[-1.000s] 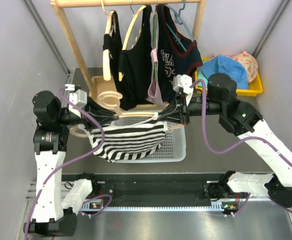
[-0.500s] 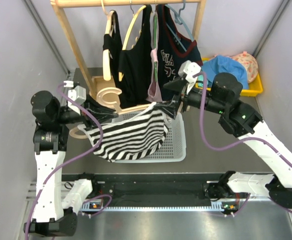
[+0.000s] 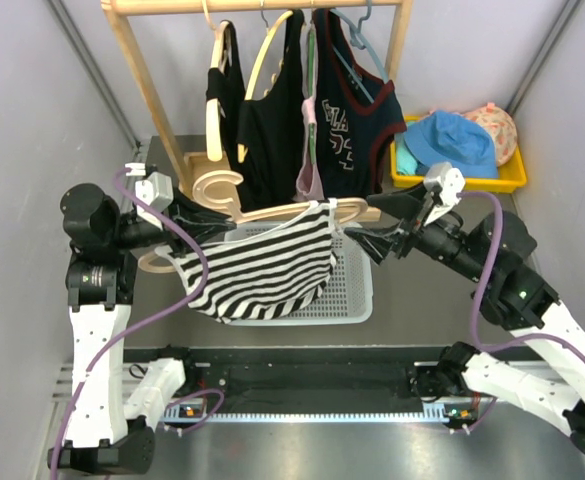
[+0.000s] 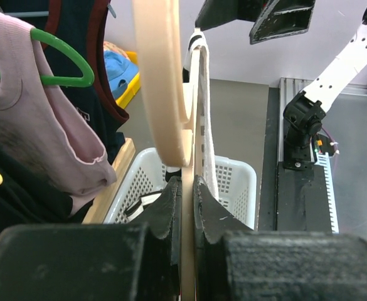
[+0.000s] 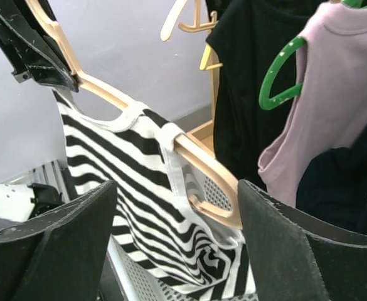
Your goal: Remove the tank top from the hanger
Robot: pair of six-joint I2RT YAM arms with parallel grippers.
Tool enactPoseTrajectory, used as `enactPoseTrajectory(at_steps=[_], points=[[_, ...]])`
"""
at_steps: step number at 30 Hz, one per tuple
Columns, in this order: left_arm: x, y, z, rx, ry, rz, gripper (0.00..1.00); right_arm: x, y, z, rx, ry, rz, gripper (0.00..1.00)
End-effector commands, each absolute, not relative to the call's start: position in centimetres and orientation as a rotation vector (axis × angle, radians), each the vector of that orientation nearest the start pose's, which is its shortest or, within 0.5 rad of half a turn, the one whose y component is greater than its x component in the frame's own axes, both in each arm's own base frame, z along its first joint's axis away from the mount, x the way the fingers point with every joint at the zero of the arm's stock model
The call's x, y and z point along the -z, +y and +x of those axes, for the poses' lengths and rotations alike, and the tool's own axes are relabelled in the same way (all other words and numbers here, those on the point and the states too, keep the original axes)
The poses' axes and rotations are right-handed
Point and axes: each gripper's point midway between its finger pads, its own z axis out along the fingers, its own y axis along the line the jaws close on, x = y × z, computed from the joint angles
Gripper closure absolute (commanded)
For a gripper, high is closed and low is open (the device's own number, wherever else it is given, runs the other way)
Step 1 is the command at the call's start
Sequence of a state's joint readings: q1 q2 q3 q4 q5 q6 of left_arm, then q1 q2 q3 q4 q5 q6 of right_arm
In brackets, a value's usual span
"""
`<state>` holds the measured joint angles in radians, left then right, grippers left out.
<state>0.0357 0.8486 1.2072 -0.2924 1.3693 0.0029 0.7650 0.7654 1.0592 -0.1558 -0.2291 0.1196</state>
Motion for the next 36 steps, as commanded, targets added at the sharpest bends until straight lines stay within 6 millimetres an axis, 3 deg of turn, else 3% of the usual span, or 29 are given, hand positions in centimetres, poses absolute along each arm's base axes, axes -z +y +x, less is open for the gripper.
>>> enactPoseTrajectory(at_steps=[1,7,14,17,22,25,30,32,36], points=[[-43.2,-16.6,16.7,0.930,1.195,1.094,1.00,-40.7,26.0,17.8,-1.021,1.375,-0.676,0.27],[-43.4,-16.6,16.5,0.924,1.191,1.095,1.00,-41.4,27.0,18.9,-1.029,1.351,-0.655,0.36],[-43.4,-16.6,16.4,0.919,1.188,1.099,1.00,-40.2,28.0,18.9,-1.079,1.413,-0.670,0.47],[-43.3,-16.6,16.4,0.913,1.189,1.100,1.00,-39.5,26.8,18.5,-1.056,1.433,-0.642,0.39],[-43.0,-16.5,16.5,0.912,1.194,1.097,1.00,-41.3,22.5,17.4,-0.932,1.380,-0.558,0.24],[-43.1,-16.5,16.6,0.907,1.192,1.097,1.00,-41.9,22.0,16.1,-0.960,1.349,-0.575,0.22],[-43.2,-16.5,16.4,0.910,1.191,1.098,1.00,-40.7,25.0,14.3,-1.148,1.370,-0.693,0.22],[-43.3,-16.6,16.2,0.910,1.187,1.100,1.00,-39.7,26.0,14.5,-1.190,1.392,-0.704,0.21],[-43.5,-16.6,16.1,0.908,1.185,1.101,1.00,-39.6,27.1,15.1,-1.217,1.382,-0.717,0.21]])
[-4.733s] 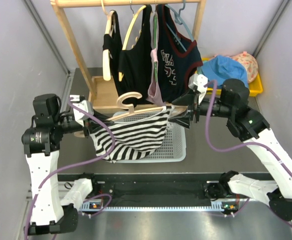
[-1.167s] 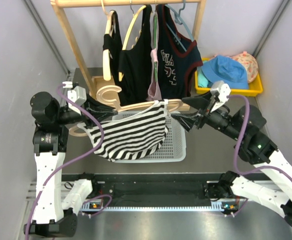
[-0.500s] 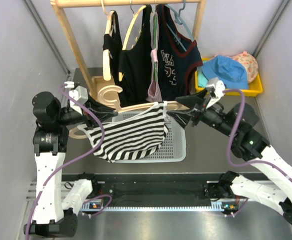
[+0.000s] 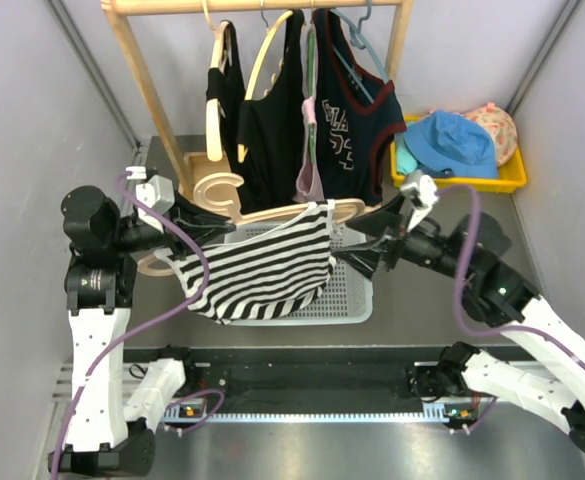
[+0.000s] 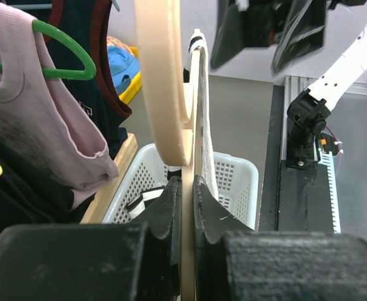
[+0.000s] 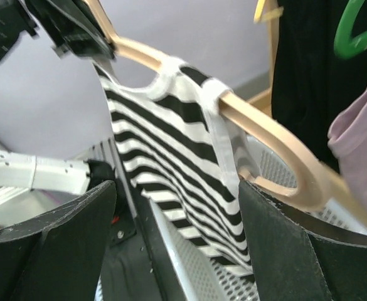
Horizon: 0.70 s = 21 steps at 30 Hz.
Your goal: Remove the tank top from the hanger
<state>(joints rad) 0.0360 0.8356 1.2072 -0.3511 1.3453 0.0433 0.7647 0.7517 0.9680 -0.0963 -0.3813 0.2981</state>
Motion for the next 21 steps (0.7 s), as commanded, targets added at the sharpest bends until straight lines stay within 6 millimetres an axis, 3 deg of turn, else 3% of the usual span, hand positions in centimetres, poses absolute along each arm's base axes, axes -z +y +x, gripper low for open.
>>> enactPoseTrajectory(at_steps=[1,7,11,21], points=[[-43.5,-16.6,16.1,0.908,1.183,1.103,1.00,-39.6,27.3,15.3,-1.215,1.387,-0.715,0.22],[-43.2,-16.6,16.0,0.910,1.186,1.104,1.00,-40.4,28.3,16.4,-1.214,1.358,-0.703,0.25],[-43.1,-16.6,15.9,0.909,1.183,1.106,1.00,-40.8,29.0,16.9,-1.238,1.350,-0.700,0.37],[-42.6,-16.6,15.7,0.923,1.188,1.111,1.00,-41.9,29.5,17.6,-1.203,1.324,-0.720,0.50]])
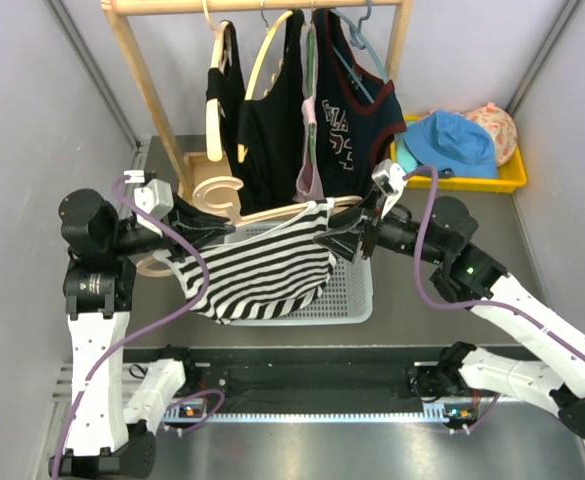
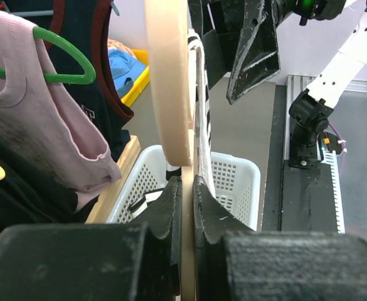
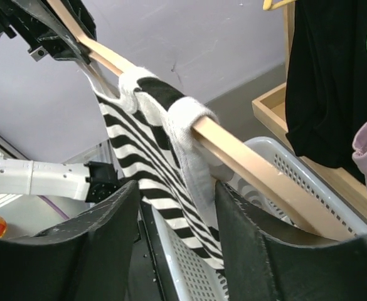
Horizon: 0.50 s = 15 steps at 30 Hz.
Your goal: Remove the tank top from the hanger
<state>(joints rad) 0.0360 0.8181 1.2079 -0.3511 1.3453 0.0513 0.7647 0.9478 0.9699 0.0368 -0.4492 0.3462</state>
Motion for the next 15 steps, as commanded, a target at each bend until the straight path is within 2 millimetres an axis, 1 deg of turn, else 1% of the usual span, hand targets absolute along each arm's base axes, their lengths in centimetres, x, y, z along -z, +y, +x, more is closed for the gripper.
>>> enactPoseTrajectory(at_steps=[1,2,3,4,5,6,7,9,12,13,15], points=[[-42.3,-16.6,15.7,0.928,1.194,1.108,1.00,-42.0,29.6,17.8,-1.205,1.323,-0.720,0.52],[-42.2,-16.6,15.9,0.925,1.197,1.105,1.00,-43.0,29.7,17.4,-1.221,1.296,-0.735,0.59],[-42.1,-16.6,16.0,0.925,1.199,1.104,1.00,-43.0,30.0,17.5,-1.228,1.298,-0.741,0.65],[-42.0,-16.6,16.0,0.921,1.199,1.103,1.00,-42.9,30.3,17.5,-1.245,1.308,-0.746,0.76],[-42.0,-16.6,15.9,0.920,1.198,1.103,1.00,-43.3,30.4,17.4,-1.254,1.300,-0.751,0.80],[-42.0,-16.6,15.9,0.921,1.199,1.102,1.00,-43.3,30.5,17.4,-1.261,1.306,-0.747,0.86],[-42.1,-16.6,15.8,0.919,1.196,1.103,1.00,-43.3,30.5,17.4,-1.265,1.308,-0.746,0.93],[-42.2,-16.6,15.8,0.917,1.194,1.104,1.00,-42.9,30.5,17.5,-1.263,1.332,-0.736,1.00],[-42.1,-16.6,15.9,0.911,1.195,1.106,1.00,-42.5,29.9,17.2,-1.255,1.349,-0.718,1.00],[-42.1,-16.6,15.9,0.910,1.193,1.109,1.00,-42.0,29.7,17.5,-1.243,1.367,-0.704,1.00],[-42.0,-16.5,15.9,0.909,1.196,1.106,1.00,-41.7,28.9,17.1,-1.225,1.390,-0.689,1.00]])
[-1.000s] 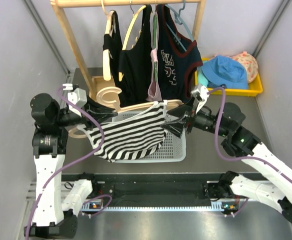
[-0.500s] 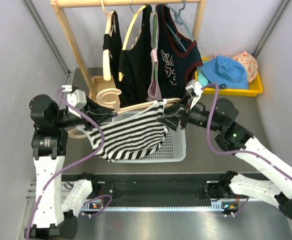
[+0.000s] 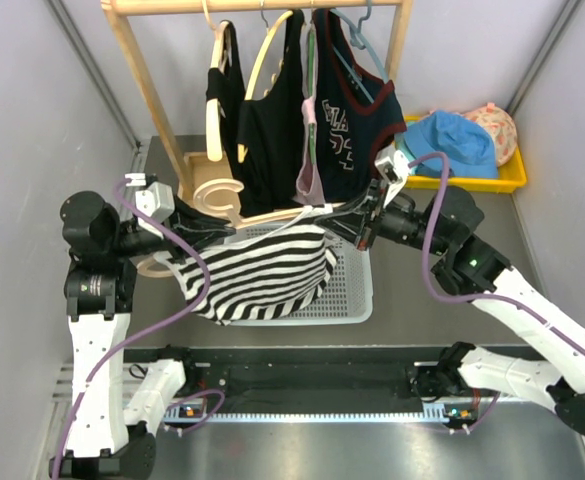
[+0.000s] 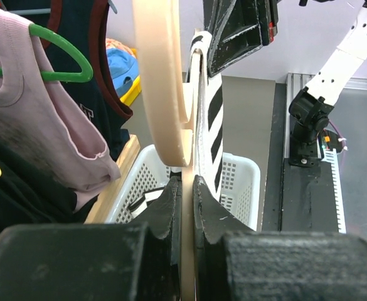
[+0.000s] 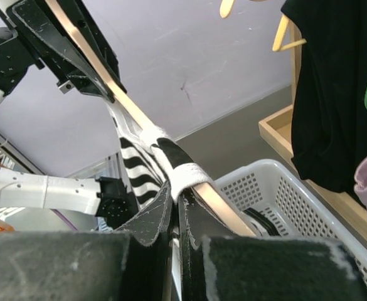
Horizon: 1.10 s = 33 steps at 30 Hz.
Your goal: Remove the tank top from the hanger
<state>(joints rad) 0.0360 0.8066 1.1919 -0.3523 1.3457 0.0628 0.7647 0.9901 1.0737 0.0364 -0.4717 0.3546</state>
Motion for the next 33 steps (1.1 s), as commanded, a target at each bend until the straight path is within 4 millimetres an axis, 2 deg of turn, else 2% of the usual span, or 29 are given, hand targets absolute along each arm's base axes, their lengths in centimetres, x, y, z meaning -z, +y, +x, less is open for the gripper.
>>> enactPoseTrajectory(at_steps=[1,3,5,9,10,12,13,16,21,25,29,30,33], points=[[-42.0,-16.5,15.9,0.907,1.195,1.107,1.00,-41.6,28.5,17.5,-1.198,1.394,-0.661,1.00],[-41.9,-16.5,15.9,0.904,1.197,1.106,1.00,-41.4,27.2,17.7,-1.133,1.414,-0.631,1.00],[-41.8,-16.5,15.9,0.897,1.194,1.112,1.00,-40.7,25.5,19.2,-1.031,1.477,-0.539,1.00],[-41.9,-16.5,15.7,0.900,1.193,1.116,1.00,-39.5,20.8,23.9,-0.849,1.569,-0.306,1.00],[-42.0,-16.5,15.6,0.899,1.192,1.116,1.00,-38.5,20.2,24.9,-0.831,1.604,-0.271,1.00],[-42.1,-16.5,15.7,0.898,1.196,1.114,1.00,-37.9,19.2,26.0,-0.821,1.621,-0.198,1.00],[-42.1,-16.5,15.5,0.892,1.193,1.121,1.00,-36.7,18.1,27.0,-0.788,1.644,-0.149,1.00],[-42.1,-16.5,15.4,0.879,1.192,1.129,1.00,-35.0,17.5,27.8,-0.765,1.683,-0.105,1.00],[-42.0,-16.4,15.5,0.878,1.197,1.130,1.00,-31.8,18.5,27.8,-0.789,1.780,-0.154,1.00],[-42.1,-16.4,15.7,0.878,1.199,1.128,1.00,-29.3,20.6,26.2,-0.917,1.840,-0.255,1.00],[-42.6,-16.4,15.9,0.877,1.196,1.118,1.00,-28.5,23.3,24.0,-0.977,1.839,-0.373,1.00],[-43.1,-16.4,16.0,0.863,1.178,1.122,1.00,-28.2,24.8,22.8,-0.986,1.836,-0.451,1.00],[-44.0,-16.4,16.8,0.867,1.168,1.094,1.00,-29.1,27.2,21.4,-0.989,1.802,-0.528,1.00]])
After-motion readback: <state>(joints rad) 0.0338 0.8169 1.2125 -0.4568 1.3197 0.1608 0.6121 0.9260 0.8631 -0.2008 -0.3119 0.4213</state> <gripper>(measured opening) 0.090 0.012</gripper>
